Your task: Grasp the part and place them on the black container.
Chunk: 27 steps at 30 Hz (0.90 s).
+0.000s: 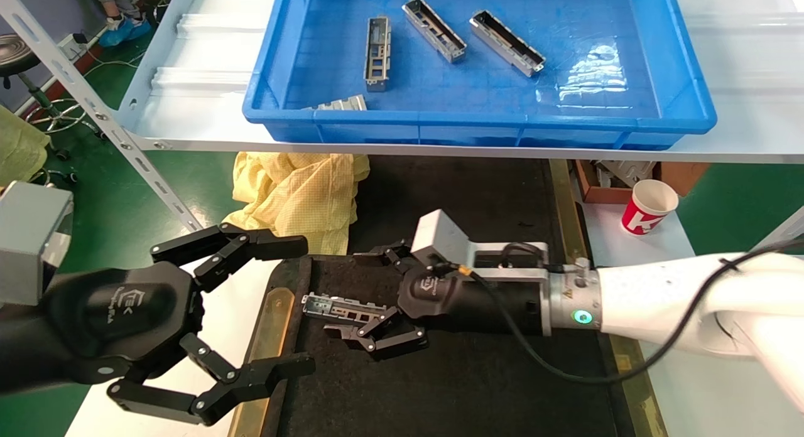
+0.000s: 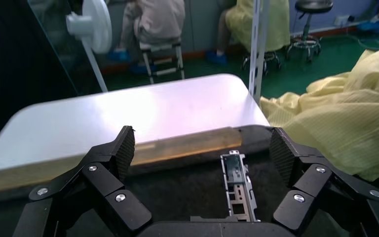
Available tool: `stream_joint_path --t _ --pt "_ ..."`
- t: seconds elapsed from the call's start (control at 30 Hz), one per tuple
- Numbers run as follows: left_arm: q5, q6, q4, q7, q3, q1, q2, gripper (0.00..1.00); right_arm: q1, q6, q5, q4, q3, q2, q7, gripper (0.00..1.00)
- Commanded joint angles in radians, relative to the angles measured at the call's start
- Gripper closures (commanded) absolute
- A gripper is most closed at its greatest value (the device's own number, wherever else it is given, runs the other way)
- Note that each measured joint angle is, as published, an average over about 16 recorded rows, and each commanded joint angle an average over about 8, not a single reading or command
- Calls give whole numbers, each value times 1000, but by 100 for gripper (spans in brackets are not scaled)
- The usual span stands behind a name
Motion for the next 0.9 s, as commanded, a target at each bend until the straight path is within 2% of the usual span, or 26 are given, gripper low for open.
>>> stream_joint_path --t 0.03,0.9 --pt "0 0 0 0 0 0 0 0 -17 -12 -1 30 32 23 16 0" --pt "0 0 0 0 0 0 0 0 -242 -162 -13 416 452 327 219 0"
